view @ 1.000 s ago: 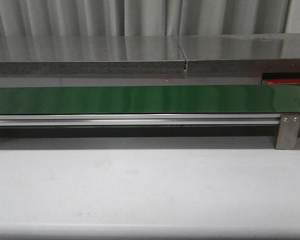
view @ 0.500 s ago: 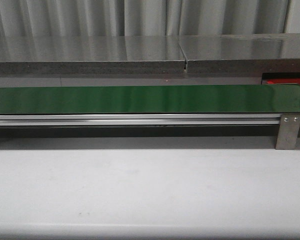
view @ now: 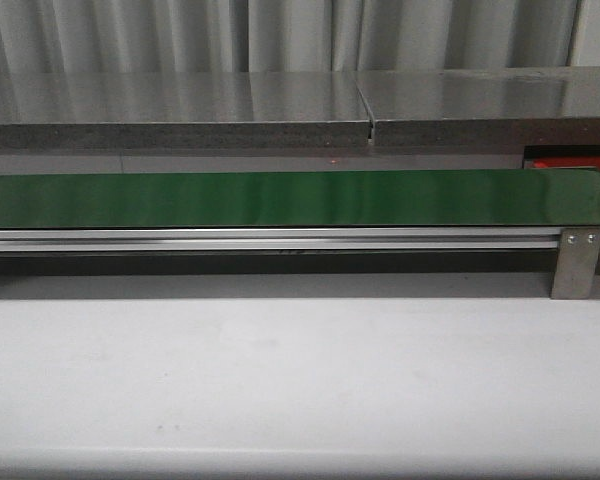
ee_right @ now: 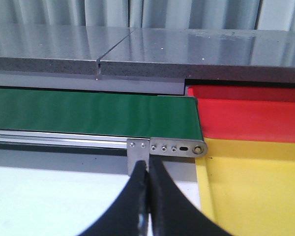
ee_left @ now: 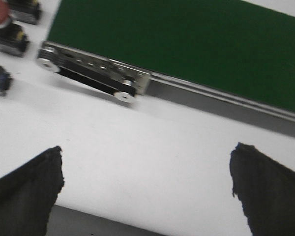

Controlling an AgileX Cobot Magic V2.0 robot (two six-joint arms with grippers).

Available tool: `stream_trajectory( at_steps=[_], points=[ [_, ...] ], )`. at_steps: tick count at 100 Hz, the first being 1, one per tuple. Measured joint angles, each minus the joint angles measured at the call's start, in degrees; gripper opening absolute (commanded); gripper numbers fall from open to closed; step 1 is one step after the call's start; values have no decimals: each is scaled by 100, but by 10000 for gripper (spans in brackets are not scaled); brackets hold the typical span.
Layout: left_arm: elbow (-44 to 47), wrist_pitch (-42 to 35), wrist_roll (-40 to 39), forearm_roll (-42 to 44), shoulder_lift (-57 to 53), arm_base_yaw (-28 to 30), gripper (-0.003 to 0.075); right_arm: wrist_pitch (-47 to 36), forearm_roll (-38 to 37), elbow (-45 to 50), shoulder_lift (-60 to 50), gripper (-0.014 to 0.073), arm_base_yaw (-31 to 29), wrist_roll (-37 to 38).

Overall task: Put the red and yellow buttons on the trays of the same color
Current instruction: 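Reach the left gripper to a red push-button in the cluster and grasp it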

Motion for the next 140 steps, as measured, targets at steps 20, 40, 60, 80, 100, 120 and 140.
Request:
stream_trajectory(
  at_steps=[20,40,60,80,100,120,140],
  points=[
    [-530,34,0,-12,882,1064,652,0,0,0,0,-118,0,0],
    [-1032,-76,0,-36,2029,1523,652,0,0,0,0,-118,0,0],
    [-1571,-128,0,-45,3032,1879,652,0,0,0,0,-118,0,0],
    [-1905,-142,0,-45,3701,2045,652,0,0,0,0,-118,0,0],
    [-2137,-193,0,-45,4152,2058,652,0,0,0,0,-118,0,0],
    [-2483,-215,0,13,4621,2067,652,0,0,0,0,-118,0,0],
    [-2700,-215,0,31,4995,2071,652,0,0,0,0,-118,0,0]
  ],
)
